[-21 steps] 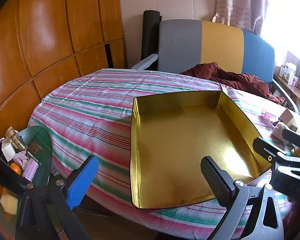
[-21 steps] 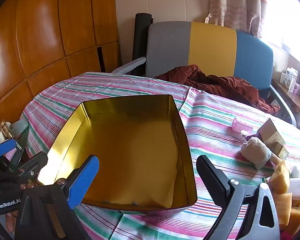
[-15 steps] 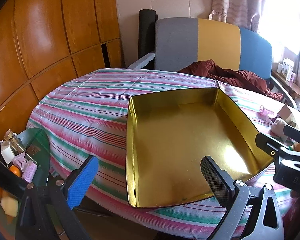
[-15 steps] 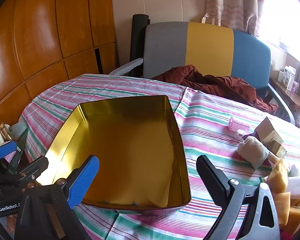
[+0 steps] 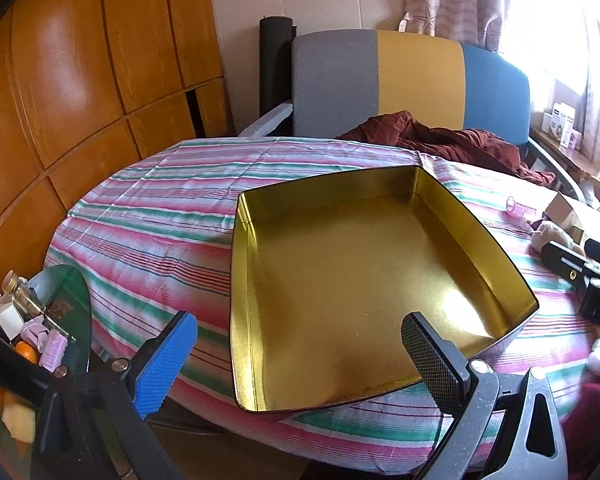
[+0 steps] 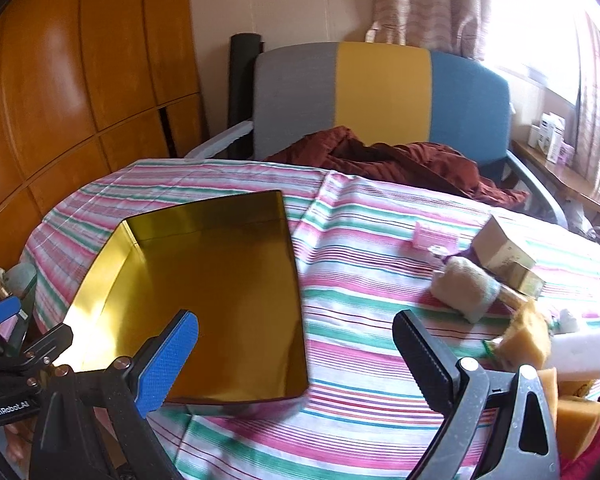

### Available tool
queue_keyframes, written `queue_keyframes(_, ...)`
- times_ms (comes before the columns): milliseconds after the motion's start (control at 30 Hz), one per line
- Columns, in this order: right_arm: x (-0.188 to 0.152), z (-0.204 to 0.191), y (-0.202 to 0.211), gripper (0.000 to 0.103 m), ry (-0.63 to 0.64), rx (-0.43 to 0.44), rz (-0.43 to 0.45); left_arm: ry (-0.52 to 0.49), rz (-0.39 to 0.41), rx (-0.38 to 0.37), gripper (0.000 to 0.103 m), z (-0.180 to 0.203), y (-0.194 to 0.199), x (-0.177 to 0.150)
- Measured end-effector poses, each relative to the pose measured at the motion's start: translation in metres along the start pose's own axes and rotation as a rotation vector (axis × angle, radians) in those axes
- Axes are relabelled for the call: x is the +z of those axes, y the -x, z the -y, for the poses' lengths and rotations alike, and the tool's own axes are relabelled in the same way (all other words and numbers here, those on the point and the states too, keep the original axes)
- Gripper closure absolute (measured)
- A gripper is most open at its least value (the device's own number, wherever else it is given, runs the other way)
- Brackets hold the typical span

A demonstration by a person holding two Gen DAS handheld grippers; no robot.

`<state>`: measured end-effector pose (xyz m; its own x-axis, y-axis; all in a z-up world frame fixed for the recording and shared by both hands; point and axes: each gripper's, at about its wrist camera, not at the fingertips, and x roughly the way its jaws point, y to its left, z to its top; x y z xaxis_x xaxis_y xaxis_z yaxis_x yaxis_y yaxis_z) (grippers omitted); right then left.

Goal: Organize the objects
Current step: 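Grasp a clear plastic-wrapped bundle with the left tool while the right tool reaches the pile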

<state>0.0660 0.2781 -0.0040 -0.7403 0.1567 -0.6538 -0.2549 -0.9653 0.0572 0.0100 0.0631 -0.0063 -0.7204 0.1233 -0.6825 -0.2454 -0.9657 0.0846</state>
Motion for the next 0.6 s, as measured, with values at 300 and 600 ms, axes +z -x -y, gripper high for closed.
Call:
queue_keyframes(300,0.0,0.043,0.012,0.003,-0.074,-0.074,0.009,-0.043,-0.006,-0.016,0.0,0.011,0.0,0.0)
queue_keyframes(600,-0.002,0.116,0.04,0.003,-0.195,-0.196,0.013,-0.125,-0.019,-0.171,0.0,0.033,-0.001,0.006)
